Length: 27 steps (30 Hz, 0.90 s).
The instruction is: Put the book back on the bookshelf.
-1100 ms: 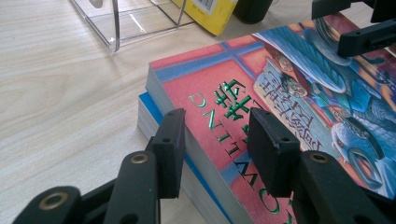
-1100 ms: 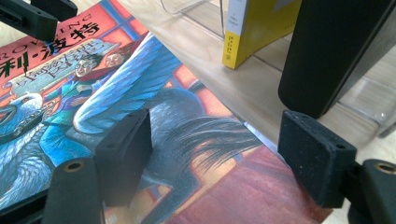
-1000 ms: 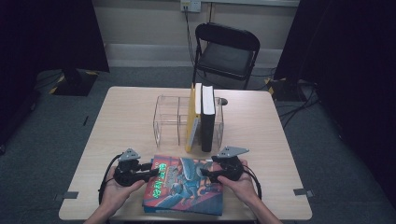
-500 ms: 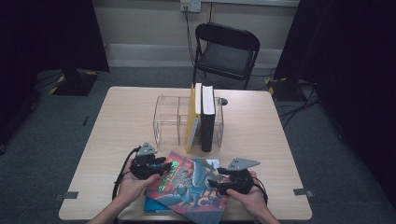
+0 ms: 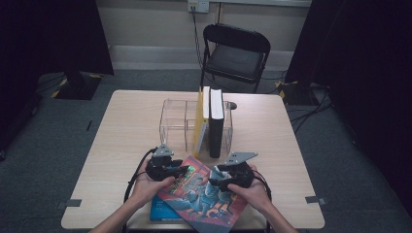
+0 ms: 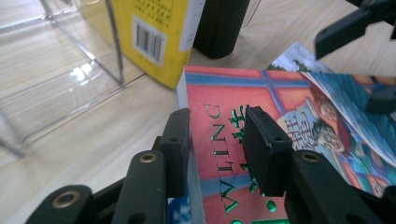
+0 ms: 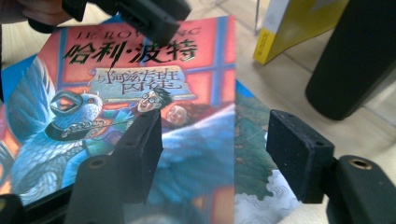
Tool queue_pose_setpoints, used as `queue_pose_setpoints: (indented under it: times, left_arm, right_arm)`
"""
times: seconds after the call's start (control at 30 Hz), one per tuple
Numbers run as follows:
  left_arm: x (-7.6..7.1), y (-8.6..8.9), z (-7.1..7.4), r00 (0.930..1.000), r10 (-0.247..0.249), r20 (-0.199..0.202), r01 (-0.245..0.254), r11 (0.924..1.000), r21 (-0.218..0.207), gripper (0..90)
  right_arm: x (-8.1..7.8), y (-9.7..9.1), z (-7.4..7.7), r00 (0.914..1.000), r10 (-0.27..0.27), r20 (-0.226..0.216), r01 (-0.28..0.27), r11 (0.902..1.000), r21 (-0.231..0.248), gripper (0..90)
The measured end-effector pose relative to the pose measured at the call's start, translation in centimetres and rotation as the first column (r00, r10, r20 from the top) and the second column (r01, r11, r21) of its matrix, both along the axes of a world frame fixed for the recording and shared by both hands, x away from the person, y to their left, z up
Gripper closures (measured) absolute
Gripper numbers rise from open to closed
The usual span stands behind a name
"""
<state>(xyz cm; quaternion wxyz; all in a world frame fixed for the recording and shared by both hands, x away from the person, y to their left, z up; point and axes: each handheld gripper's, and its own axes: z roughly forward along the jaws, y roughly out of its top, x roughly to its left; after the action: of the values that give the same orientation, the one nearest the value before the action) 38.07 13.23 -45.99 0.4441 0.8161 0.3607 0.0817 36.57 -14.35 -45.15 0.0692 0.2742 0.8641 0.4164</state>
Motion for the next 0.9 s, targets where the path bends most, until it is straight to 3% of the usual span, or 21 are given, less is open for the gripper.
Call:
queue_pose_setpoints:
  times: [0.27,0.47,0.57,0.73,0.9]
  left_arm:
    - [1.5,-2.0,0.1,0.9989,-0.016,-0.043,0.015,0.9996,-0.024,64.2]
    - [1.4,-0.9,0.2,0.9945,-0.028,-0.100,0.023,0.9982,-0.056,63.9]
    - [0.3,0.3,0.5,0.9951,-0.028,-0.095,0.022,0.9980,-0.058,60.6]
    - [-2.0,3.2,1.2,0.9970,-0.012,-0.076,0.007,0.9975,-0.071,58.8]
    - [-4.6,6.0,1.0,0.9976,-0.005,-0.069,0.000,0.9971,-0.076,58.4]
  right_arm:
    - [-0.1,0.3,-0.5,0.9998,0.004,-0.017,-0.004,0.9999,0.011,36.4]
    - [-0.4,0.3,-0.8,0.9994,-0.019,-0.028,0.020,0.9994,0.029,37.7]
    - [-0.3,0.0,-1.1,0.9984,-0.026,-0.051,0.028,0.9982,0.053,37.9]
    - [-0.4,0.0,-1.0,0.9986,-0.029,-0.044,0.031,0.9983,0.049,37.9]
    - [-0.4,-0.1,-1.1,0.9984,-0.030,-0.048,0.033,0.9980,0.055,37.9]
